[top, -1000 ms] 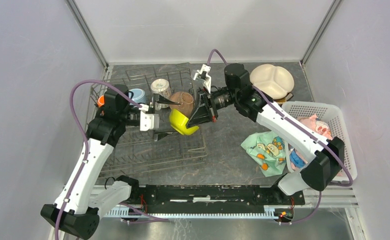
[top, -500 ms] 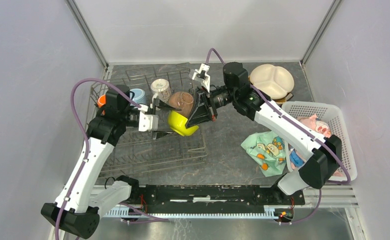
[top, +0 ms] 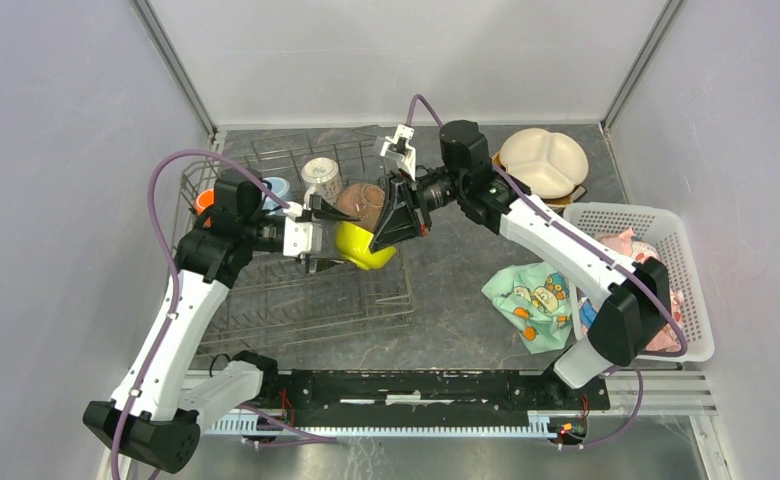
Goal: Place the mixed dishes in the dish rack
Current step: Turn the bowl upside down on the dish rack.
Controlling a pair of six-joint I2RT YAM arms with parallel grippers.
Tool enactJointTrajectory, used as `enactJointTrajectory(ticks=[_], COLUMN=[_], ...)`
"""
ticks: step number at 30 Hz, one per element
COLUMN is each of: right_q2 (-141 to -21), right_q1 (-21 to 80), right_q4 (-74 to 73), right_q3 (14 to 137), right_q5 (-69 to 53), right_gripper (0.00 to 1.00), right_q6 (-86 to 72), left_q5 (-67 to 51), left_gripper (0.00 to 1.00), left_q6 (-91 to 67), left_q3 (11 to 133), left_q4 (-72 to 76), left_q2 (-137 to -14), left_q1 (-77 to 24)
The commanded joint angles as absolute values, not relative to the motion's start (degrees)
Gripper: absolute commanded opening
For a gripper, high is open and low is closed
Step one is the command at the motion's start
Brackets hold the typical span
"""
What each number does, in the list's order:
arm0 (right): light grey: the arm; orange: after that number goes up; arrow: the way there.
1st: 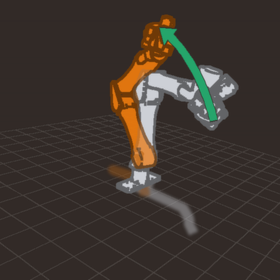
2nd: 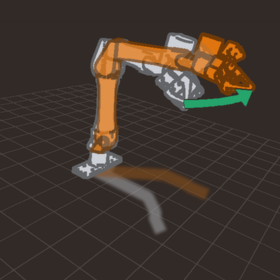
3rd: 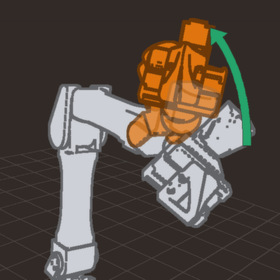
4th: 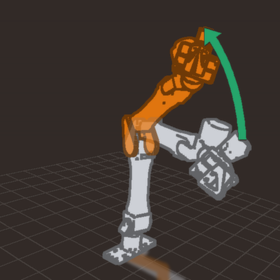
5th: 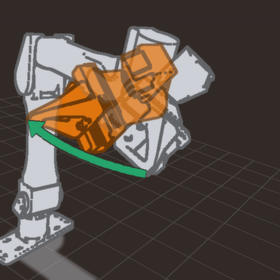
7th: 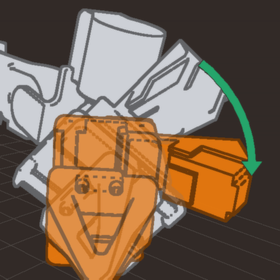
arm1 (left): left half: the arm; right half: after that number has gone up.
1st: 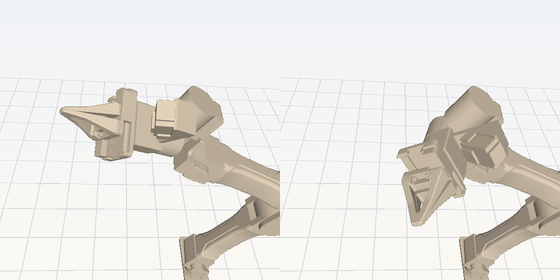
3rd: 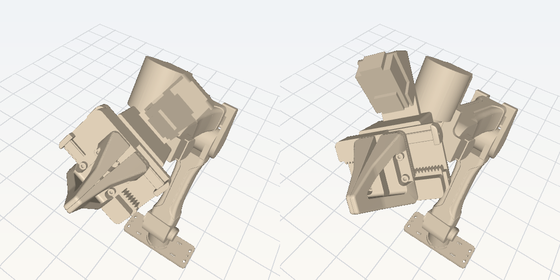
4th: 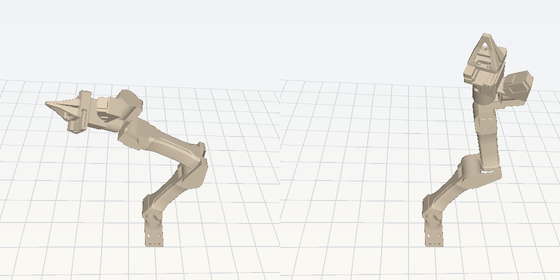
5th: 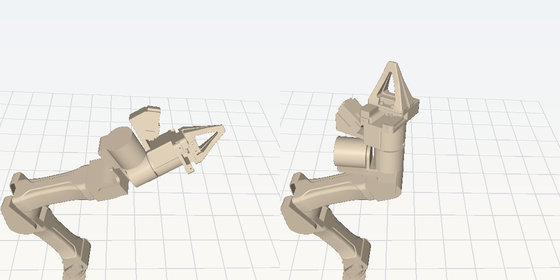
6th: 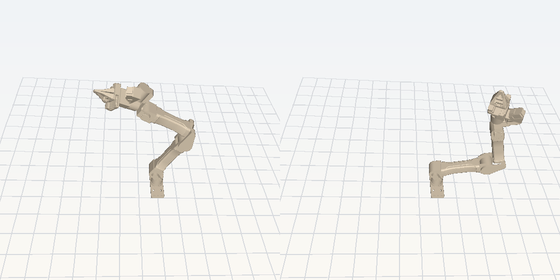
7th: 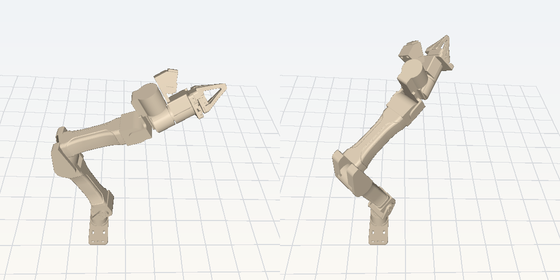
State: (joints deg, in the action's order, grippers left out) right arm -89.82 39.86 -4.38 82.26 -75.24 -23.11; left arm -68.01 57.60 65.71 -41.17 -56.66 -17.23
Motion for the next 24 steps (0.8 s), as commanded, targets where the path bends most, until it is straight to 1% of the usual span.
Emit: enactJointTrajectory(ticks=[1, 3, 7, 11, 14, 16, 19, 24], right_q2=[-92.34, -92.94, -94.14, -95.17, -95.11, -95.03, -95.12, -95.87], right_q1=[40.49, 40.40, 40.29, 39.97, 39.64, 39.05, 37.96, 35.49], right_q4=[2.55, 2.71, 3.51, 3.52, 3.60, 3.90, 5.49, 10.81], right_q3=[85.87, 85.87, 86.19, 86.99, 87.01, 87.27, 87.37, 86.11], right_q5=[-73.21, -73.21, -72.21, -71.30, -70.44, -69.49, -67.72, -65.06], right_gripper=[0.12, 0.16, 0.21, 0.26, 0.33, 0.35, 0.38, 0.38], right_q6=[-20.52, -20.30, -20.18, -20.49, -20.57, -20.98, -22.96, -28.83], left_q5=[-67.86, -66.03, -62.63, -60.65, -59.35, -58.17, -55.74, -54.43], left_gripper=[0.21, 0.12, 0.02, 0.02, 0.02, 0.02, 0.02, 0.02], left_q6=[52.34, 51.86, 49.78, 48.15, 46.73, 45.26, 42.94, 38.88], left_q3=[67.57, 66.49, 63.73, 61.90, 61.04, 60.55, 59.54, 56.82], left_q4=[-38.29, -37.41, -34.25, -31.80, -29.86, -28.48, -25.89, -21.87], left_q2=[-56.20, -55.35, -53.41, -52.30, -51.95, -51.88, -51.63, -51.37], left_q1=[-17.93, -17.93, -17.93, -17.93, -17.92, -17.93, -17.93, -17.93])
